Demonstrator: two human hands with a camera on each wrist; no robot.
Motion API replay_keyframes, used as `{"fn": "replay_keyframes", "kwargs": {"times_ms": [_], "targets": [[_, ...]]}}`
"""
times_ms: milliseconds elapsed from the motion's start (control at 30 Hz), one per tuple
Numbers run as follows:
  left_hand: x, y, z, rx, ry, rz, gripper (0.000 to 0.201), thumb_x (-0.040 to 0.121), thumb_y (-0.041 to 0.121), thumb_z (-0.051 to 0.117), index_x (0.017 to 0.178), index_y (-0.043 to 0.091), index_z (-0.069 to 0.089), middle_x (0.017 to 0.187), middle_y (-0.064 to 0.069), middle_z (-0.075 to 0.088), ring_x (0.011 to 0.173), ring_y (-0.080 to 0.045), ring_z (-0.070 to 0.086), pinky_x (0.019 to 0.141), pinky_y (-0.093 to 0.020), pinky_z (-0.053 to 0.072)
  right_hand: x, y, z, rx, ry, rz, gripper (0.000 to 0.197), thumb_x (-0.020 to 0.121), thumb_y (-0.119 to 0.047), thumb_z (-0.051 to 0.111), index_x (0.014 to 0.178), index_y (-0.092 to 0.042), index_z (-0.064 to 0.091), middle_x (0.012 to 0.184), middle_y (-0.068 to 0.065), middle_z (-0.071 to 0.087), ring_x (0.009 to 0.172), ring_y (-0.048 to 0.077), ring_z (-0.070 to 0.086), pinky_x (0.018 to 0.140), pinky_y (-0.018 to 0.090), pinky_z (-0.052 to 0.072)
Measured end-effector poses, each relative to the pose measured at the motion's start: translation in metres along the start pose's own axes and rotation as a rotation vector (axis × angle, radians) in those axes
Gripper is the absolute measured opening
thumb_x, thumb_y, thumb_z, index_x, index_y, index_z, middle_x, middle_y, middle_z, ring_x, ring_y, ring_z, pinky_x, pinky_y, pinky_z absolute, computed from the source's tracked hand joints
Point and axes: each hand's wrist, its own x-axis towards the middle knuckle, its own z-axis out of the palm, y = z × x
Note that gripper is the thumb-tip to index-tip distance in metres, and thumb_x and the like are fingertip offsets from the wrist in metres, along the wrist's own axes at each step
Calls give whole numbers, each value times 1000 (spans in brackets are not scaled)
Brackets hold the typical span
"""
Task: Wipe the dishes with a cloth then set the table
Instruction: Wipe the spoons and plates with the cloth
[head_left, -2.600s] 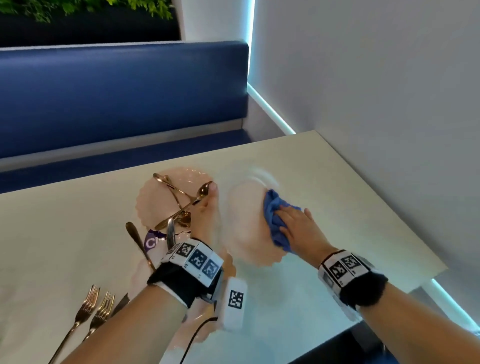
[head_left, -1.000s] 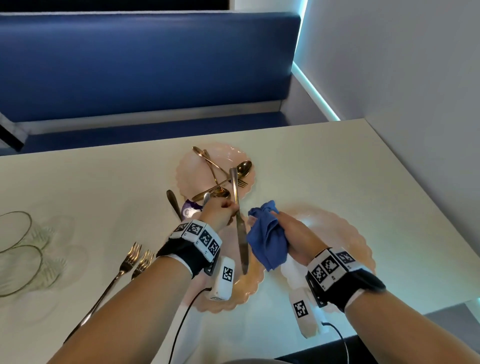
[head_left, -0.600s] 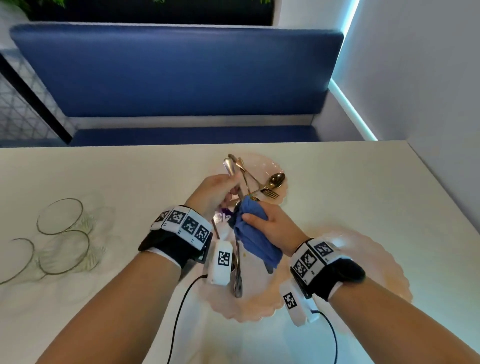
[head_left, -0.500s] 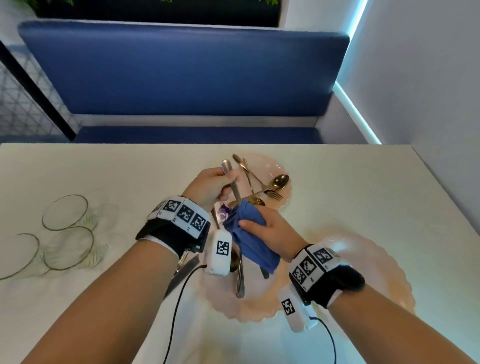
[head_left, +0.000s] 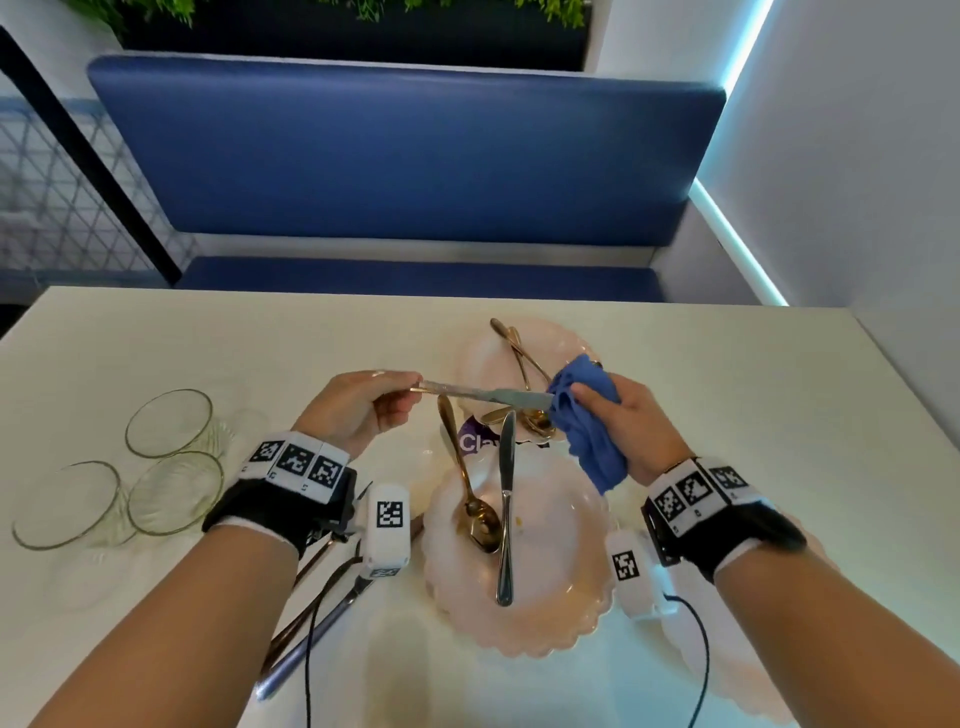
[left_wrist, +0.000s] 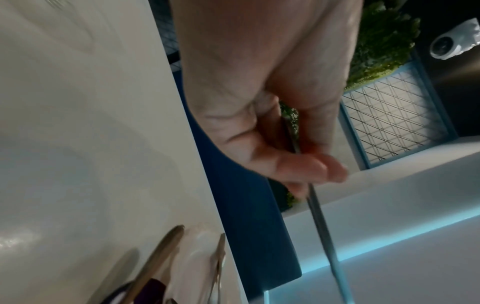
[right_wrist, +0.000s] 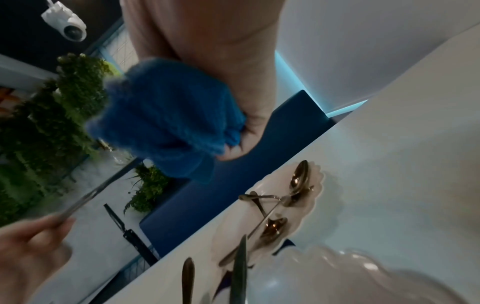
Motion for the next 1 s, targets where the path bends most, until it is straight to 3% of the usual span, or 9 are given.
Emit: {"fn": "replay_keyframes", "kwargs": {"times_ms": [67, 200, 367, 467, 567, 700, 800, 933, 1000], "targets": [[-10, -2, -6, 190, -111, -34, 17, 87, 2, 56, 76, 3, 70, 55, -6, 61, 40, -7, 46, 38, -14, 38, 11, -2, 2, 20, 76, -34, 21, 92, -25, 56, 103, -8, 64, 105, 20, 68, 94, 34, 65, 83, 47, 54], [-29, -10, 1, 456, -330, -64, 24, 97, 11, 41, 93, 4, 63, 48, 6, 36, 37, -5, 25, 35, -15, 20, 24, -4, 15, -26, 313, -98, 24, 94, -30, 48, 97, -9, 58, 97, 17, 64, 87, 27, 62, 80, 42, 51], [-39, -18, 0, 405, -171, 1, 27, 100, 14, 35, 86, 6, 56, 46, 9, 28, 37, -4, 19, 35, -14, 18, 28, 1, 5, 238, 527, 5, 24, 100, -33, 34, 107, -15, 48, 109, 10, 56, 107, 31, 57, 92, 43, 47], [-43, -30, 12, 417, -144, -2, 27, 100, 18, 36, 85, 10, 57, 46, 10, 28, 38, -5, 20, 36, -16, 21, 16, 10, 28, 264, 335, 158, 47, 95, -46, 42, 124, -9, 45, 119, 11, 53, 110, 29, 55, 92, 42, 48], [-52, -54, 35, 389, -191, -34, 25, 100, 21, 37, 83, 14, 55, 44, 10, 32, 36, -6, 22, 37, -17, 20, 13, 3, 52, 448, 198, 79, 45, 98, -30, 43, 137, -7, 39, 132, 13, 52, 116, 25, 55, 84, 29, 54], [-55, -70, 55, 256, -149, -69, 26, 101, 19, 35, 78, 16, 47, 42, 8, 36, 30, -5, 25, 35, -13, 21, 8, -10, 79, 466, 127, 92, 38, 99, -22, 43, 134, -7, 42, 122, 14, 58, 99, 17, 60, 79, 28, 54], [-52, -58, 52, 128, -109, -143, 34, 97, 9, 33, 64, 16, 36, 41, 6, 31, 31, -5, 22, 34, -10, 20, -12, -2, 113, 349, 28, 136, 30, 95, -17, 50, 122, -4, 52, 96, 6, 67, 89, 17, 65, 74, 27, 54], [-54, -50, 34, -303, -184, -267, 33, 93, 16, 32, 61, 17, 37, 46, 3, 32, 34, -6, 22, 39, -12, 11, -23, -12, 117, 287, -242, 117, 28, 93, -14, 53, 120, -5, 54, 98, 8, 66, 86, 19, 63, 73, 28, 55], [-58, -50, 31, -399, -209, -302, 31, 95, 23, 31, 69, 15, 46, 49, 1, 43, 34, -8, 33, 37, -11, 20, -25, -15, 120, 148, -282, 68, 23, 93, -14, 54, 115, -8, 56, 100, 8, 65, 88, 19, 62, 78, 30, 54]]}}
